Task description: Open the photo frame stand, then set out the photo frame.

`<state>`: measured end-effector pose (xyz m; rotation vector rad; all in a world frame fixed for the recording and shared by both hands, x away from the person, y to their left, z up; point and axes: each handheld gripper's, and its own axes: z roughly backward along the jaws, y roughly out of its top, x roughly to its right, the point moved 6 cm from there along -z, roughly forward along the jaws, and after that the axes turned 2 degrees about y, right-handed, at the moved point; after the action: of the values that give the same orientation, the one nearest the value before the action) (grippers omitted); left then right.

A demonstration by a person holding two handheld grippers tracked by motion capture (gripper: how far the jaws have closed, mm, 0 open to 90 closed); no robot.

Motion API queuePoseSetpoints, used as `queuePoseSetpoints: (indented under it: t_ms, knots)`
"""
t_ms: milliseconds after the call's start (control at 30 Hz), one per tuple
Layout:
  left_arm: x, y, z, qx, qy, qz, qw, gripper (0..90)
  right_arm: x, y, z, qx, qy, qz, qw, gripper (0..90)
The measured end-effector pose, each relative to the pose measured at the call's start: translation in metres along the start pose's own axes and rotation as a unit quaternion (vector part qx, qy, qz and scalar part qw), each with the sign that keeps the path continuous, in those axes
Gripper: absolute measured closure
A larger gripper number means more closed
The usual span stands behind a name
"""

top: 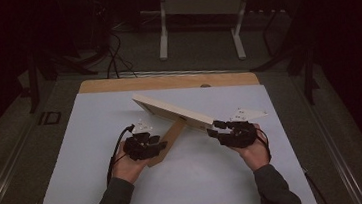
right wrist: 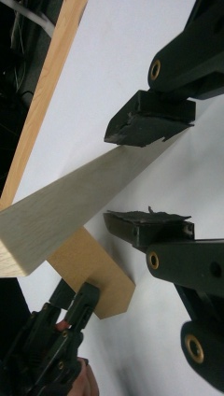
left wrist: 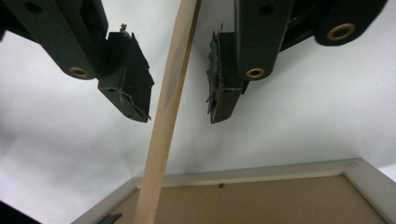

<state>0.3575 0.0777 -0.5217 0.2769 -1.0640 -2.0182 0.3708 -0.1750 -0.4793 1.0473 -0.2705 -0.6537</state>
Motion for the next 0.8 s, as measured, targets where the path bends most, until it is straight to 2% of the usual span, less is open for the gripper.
queuePoseSetpoints:
  t_ms: [167,467,600,667,800]
  knots:
    - [-0.002,0.001,0.005,0.011,-0.009,0.011,0.9998,56.6,0.0,-0.002,0.001,-0.002,0.004,0.002,1.0,54.1]
    - [-0.011,0.002,0.014,0.024,-0.007,0.029,0.9992,51.6,0.001,-0.005,0.004,-0.005,0.007,0.001,1.0,53.2]
    - [-0.014,0.002,0.019,0.03,-0.005,0.034,0.999,50.0,0.0,-0.008,0.005,-0.01,0.017,0.001,0.9998,51.0]
    - [-0.017,0.003,0.02,0.028,0.002,0.037,0.9989,50.2,-0.001,-0.009,0.004,-0.018,0.016,0.004,0.9997,49.2]
    - [-0.022,0.005,0.025,0.037,-0.001,0.048,0.9982,54.2,-0.001,-0.011,0.004,-0.023,0.013,0.004,0.9996,48.3]
